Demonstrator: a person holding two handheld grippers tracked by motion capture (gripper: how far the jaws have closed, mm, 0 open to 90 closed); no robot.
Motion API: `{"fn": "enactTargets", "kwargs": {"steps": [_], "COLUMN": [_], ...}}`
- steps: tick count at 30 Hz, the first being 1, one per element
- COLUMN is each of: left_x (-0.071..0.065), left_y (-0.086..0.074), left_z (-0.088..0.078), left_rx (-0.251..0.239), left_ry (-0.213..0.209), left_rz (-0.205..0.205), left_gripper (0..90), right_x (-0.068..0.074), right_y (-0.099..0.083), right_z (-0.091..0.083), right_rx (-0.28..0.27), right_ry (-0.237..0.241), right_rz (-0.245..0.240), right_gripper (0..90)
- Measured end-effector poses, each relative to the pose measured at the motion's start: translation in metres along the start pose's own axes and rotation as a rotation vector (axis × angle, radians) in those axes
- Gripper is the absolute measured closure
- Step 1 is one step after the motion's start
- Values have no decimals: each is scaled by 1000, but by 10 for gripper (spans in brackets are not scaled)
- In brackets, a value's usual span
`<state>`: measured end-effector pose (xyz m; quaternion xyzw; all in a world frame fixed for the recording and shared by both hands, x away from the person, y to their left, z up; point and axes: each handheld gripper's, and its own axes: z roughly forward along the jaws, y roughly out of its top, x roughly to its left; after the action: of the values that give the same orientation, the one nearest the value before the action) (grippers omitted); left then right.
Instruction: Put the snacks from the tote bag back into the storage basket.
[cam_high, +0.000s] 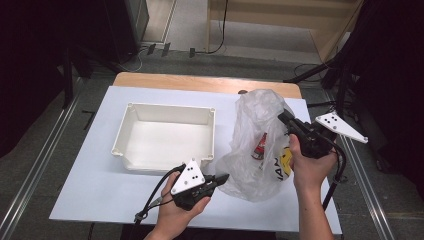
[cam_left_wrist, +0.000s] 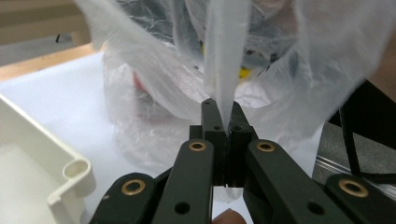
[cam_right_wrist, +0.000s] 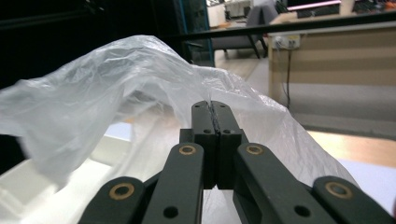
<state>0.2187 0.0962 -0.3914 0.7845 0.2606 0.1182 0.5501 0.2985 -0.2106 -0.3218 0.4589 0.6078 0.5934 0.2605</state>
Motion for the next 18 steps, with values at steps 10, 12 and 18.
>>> {"fn": "enactTargets", "kwargs": {"steps": [10, 12, 18], "left_x": [13, 15, 19], "left_y": [-40, -46, -62], "left_z": [18, 20, 26], "left_rx": [112, 132, 207], "left_ry": [40, 49, 58], "left_rz": [-45, -57, -71], "left_gripper": [900, 900, 900], "right_x": [-38, -44, -52], "right_y": [-47, -58, -89], "right_z": [10, 12, 21], "right_rx": [100, 126, 215], "right_ry": [-80, -92, -115], "right_rz": [49, 66, 69], "right_gripper": [900, 900, 900]}}
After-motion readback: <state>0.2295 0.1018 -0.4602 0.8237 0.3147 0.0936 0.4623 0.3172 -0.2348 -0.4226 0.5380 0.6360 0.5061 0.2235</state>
